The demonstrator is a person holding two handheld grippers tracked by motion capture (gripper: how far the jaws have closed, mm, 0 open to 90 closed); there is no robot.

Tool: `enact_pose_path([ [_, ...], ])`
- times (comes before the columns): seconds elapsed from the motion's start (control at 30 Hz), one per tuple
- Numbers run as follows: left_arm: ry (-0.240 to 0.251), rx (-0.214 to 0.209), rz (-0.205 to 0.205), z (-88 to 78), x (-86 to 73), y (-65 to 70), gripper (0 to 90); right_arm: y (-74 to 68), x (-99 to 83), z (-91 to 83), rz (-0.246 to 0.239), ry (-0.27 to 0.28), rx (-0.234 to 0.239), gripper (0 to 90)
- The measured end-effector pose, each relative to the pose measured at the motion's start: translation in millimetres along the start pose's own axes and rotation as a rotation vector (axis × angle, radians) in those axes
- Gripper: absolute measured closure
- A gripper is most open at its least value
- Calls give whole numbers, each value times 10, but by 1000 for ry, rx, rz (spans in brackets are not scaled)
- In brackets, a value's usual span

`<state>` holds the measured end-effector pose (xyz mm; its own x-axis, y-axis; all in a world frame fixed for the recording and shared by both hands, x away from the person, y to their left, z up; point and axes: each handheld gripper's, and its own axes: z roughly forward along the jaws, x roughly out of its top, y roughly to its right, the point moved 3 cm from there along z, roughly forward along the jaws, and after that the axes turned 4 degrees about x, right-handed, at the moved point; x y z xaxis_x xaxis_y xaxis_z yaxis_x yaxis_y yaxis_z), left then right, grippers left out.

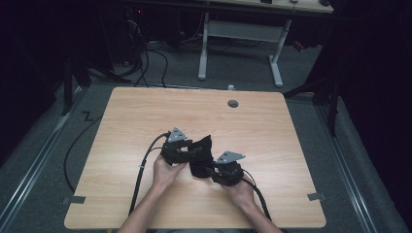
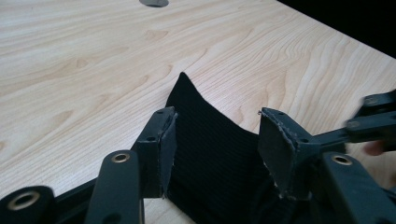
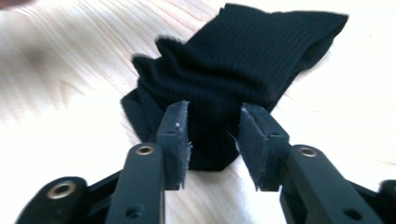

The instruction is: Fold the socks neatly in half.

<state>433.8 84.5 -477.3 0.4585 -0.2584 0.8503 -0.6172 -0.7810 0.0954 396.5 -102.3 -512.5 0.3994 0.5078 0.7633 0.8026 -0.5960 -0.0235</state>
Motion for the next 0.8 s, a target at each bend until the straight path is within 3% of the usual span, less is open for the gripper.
enact_pose_path([
  [0.1, -8, -5, -6, 20, -15, 2, 471, 4, -2, -70, -3, 21, 13, 675],
  [0.23, -44, -7, -6, 72, -87, 36, 472, 36, 97, -233, 1, 87, 25, 744],
  [0.4, -78, -7, 2, 120, -174, 87, 471, 112, 259, -223, 19, 106, 20, 769],
  [0.53, -124, 8, 11, 167, -308, 120, 471, 223, 352, 15, 78, 56, 40, 780],
  [0.63, -135, 13, 21, 178, -355, 116, 469, 259, 312, 133, 94, 17, 45, 780],
  [0.7, -143, 14, 13, 166, -382, 100, 468, 273, 222, 251, 113, -36, 61, 777],
  [0.8, -151, 6, 9, 162, -395, 90, 462, 252, 181, 251, 115, -42, 77, 768],
])
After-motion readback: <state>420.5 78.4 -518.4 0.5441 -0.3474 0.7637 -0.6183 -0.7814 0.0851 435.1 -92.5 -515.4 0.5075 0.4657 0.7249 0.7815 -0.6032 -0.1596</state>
